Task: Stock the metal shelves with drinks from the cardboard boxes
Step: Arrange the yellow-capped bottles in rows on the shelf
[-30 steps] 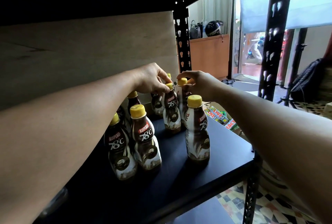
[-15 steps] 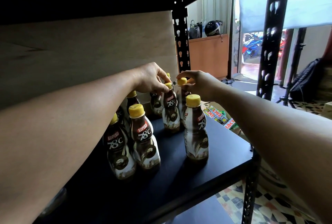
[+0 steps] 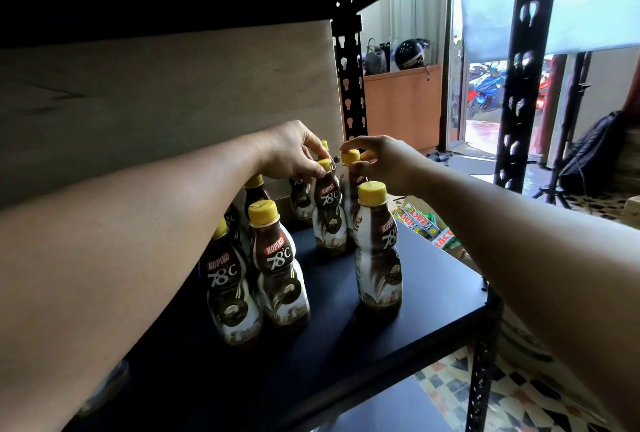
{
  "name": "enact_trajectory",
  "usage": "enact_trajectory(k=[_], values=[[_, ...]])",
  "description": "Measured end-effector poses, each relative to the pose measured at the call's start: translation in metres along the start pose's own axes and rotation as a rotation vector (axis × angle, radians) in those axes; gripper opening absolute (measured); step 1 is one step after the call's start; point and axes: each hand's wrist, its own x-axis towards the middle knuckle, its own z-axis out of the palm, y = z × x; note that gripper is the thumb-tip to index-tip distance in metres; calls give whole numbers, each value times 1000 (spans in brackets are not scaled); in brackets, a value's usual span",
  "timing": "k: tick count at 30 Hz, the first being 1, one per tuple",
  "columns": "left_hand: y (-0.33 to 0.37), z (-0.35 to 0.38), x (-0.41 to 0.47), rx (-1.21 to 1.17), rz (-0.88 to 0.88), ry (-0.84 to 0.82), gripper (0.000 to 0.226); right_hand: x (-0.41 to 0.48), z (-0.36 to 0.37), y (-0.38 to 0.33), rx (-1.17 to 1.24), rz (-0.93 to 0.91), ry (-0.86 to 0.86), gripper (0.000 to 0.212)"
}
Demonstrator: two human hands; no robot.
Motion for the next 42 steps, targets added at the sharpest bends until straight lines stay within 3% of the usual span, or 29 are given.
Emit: enact_trajectory(k=[6, 10, 18, 25, 32, 38, 42], values=[[4, 0, -6, 28, -18, -4, 50, -6, -1, 0, 54, 25, -12, 54], [15, -4, -20, 77, -9, 26, 61, -18, -9, -4, 41, 35, 27, 48], [58, -32, -73, 106, 17, 74, 39, -53, -43, -36, 50, 56, 92, 33], [71, -48, -133, 223, -38, -23, 35, -92, -63, -70, 100, 25, 126, 15], [52, -61, -187, 200, -132, -83, 37, -103, -56, -123, -39, -65, -93, 24], [27, -51, -210, 180, -164, 20, 44, -105, -22, -157, -176, -176, -159, 34], [10, -26, -209, 178, -206, 94, 43, -99, 12, -156, -203, -143, -175, 41]])
